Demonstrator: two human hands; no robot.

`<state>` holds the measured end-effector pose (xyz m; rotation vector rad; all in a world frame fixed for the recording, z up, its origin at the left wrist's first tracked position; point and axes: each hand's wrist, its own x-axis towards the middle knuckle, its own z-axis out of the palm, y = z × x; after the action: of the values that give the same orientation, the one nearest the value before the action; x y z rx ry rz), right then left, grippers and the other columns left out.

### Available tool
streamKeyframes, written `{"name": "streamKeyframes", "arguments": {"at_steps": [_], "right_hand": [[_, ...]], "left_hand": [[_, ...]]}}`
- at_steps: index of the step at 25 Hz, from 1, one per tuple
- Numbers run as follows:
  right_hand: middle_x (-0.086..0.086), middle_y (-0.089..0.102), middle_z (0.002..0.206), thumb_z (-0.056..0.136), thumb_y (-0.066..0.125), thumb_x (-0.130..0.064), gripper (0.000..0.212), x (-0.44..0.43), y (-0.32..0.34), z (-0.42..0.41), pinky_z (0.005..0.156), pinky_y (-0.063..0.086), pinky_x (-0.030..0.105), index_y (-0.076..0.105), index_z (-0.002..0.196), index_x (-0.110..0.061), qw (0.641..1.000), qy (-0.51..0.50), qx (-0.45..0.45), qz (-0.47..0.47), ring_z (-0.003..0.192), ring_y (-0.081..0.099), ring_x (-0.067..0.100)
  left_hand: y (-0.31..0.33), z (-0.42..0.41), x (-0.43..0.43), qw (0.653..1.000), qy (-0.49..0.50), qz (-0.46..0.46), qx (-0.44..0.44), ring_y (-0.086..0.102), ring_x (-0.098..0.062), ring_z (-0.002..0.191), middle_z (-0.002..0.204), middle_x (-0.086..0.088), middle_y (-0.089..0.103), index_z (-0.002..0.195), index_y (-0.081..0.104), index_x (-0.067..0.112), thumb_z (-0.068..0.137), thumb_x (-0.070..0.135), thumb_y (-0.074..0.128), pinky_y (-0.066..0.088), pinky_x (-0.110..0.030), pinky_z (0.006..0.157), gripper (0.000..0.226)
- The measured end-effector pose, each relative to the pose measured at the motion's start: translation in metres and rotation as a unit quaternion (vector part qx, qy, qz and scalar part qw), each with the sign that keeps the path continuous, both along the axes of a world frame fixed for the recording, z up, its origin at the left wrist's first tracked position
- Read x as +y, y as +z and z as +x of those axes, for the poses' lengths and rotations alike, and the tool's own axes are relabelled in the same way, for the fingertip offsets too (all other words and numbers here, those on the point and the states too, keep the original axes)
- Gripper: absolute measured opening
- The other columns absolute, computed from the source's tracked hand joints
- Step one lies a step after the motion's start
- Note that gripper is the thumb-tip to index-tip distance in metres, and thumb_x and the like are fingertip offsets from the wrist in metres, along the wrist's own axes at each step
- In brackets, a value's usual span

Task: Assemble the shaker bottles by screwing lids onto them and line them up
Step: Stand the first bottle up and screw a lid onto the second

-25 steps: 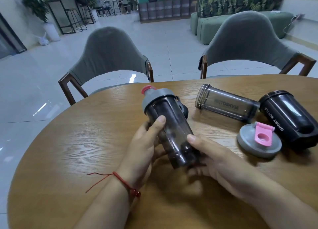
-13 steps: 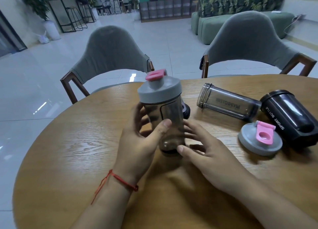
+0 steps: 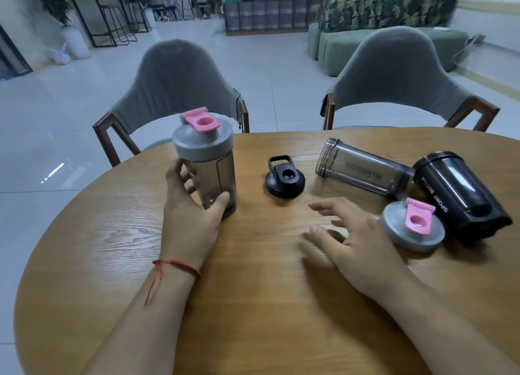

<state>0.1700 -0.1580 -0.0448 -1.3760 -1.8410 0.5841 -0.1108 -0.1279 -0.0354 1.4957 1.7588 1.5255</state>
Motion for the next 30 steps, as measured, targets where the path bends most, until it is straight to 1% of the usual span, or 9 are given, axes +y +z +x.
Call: {"name": "streamKeyframes", "arguments": {"at_steps": [5,7,10,15,19,21,24,26,30], "right_hand": [[0.001,0.072,0.123,0.09,0.079,-0.022,0.037,0.012,0.004,0.034,0.101,0.046,0.043,0.073,0.126,-0.023,0.966,-0.178,-0.157,0.102,0.121,0.063,0.03],[0.006,0.072,0.129,0.088,0.078,-0.031,0.045,0.012,0.008,0.045,0.103,0.046,0.051,0.07,0.132,-0.024,0.939,-0.241,-0.231,0.082,0.124,0.061,0.036],[0.003,0.065,0.144,0.093,0.07,-0.043,0.054,0.009,0.016,0.051,0.108,0.044,0.053,0.061,0.144,-0.028,0.918,-0.275,-0.286,-0.004,0.132,0.056,0.036],[-0.007,0.059,0.141,0.089,0.076,-0.034,0.061,0.004,0.016,0.044,0.097,0.043,0.04,0.056,0.147,-0.034,0.935,-0.211,-0.284,0.0,0.126,0.054,0.029],[-0.01,0.063,0.13,0.089,0.085,-0.022,0.05,0.005,0.022,0.032,0.089,0.035,0.002,0.067,0.135,-0.03,0.991,-0.121,-0.029,0.043,0.119,0.06,0.009],[-0.007,0.066,0.135,0.097,0.077,-0.022,0.039,0.013,0.025,0.033,0.102,0.04,0.015,0.068,0.135,-0.027,0.987,-0.141,-0.001,0.075,0.128,0.058,0.011],[-0.001,0.051,0.164,0.104,0.062,-0.023,0.054,0.026,0.019,0.045,0.13,0.025,0.041,0.053,0.156,-0.026,0.974,-0.163,-0.152,0.032,0.158,0.038,0.022],[-0.001,0.039,0.175,0.107,0.053,-0.034,0.06,0.029,0.018,0.049,0.136,0.008,0.052,0.04,0.166,-0.027,0.956,-0.177,-0.235,-0.007,0.166,0.024,0.022],[0.008,0.065,0.136,0.094,0.057,-0.054,0.057,0.021,0.026,0.047,0.127,0.026,0.062,0.061,0.142,-0.023,0.942,-0.226,-0.218,0.12,0.133,0.055,0.038]], "left_hand": [[0.003,0.013,-0.013,0.997,0.077,0.018,0.023,0.05,-0.022,0.146,0.16,-0.004,0.05,0.163,0.036,0.02,0.088,0.022,0.091,0.05,-0.054,0.118,0.093],[0.01,0.027,-0.027,0.989,0.1,0.101,0.03,0.056,-0.026,0.135,0.145,-0.007,0.055,0.15,0.047,0.012,0.093,0.021,0.085,0.052,-0.049,0.111,0.069],[0.01,0.053,-0.041,0.97,-0.029,0.181,0.16,0.062,-0.025,0.104,0.113,-0.002,0.061,0.124,0.064,0.012,0.097,0.013,0.074,0.056,-0.043,0.091,0.029],[-0.007,0.074,-0.038,0.929,-0.24,0.065,0.274,0.059,-0.011,0.117,0.121,0.01,0.065,0.123,0.071,0.022,0.099,0.025,0.074,0.047,-0.024,0.103,0.024],[-0.009,0.085,-0.039,0.917,-0.312,0.03,0.246,0.054,-0.008,0.141,0.148,0.008,0.061,0.151,0.058,0.024,0.097,0.039,0.075,0.041,-0.023,0.119,0.059],[-0.012,0.088,-0.04,0.89,-0.354,0.0,0.288,0.036,-0.01,0.16,0.17,0.009,0.045,0.165,0.044,0.034,0.095,0.049,0.076,0.025,-0.023,0.132,0.078],[-0.015,0.085,-0.039,0.86,-0.366,-0.03,0.355,0.011,-0.006,0.167,0.181,0.015,0.025,0.165,0.041,0.047,0.093,0.06,0.075,0.0,-0.009,0.127,0.08],[-0.017,0.081,-0.036,0.867,-0.349,-0.046,0.353,0.012,-0.01,0.169,0.181,0.013,0.023,0.162,0.044,0.045,0.091,0.063,0.075,0.007,-0.016,0.132,0.08],[-0.015,0.064,-0.032,0.882,-0.281,-0.096,0.365,0.038,-0.017,0.158,0.174,0.005,0.036,0.161,0.042,0.045,0.08,0.078,0.066,0.036,-0.037,0.13,0.091]]}}
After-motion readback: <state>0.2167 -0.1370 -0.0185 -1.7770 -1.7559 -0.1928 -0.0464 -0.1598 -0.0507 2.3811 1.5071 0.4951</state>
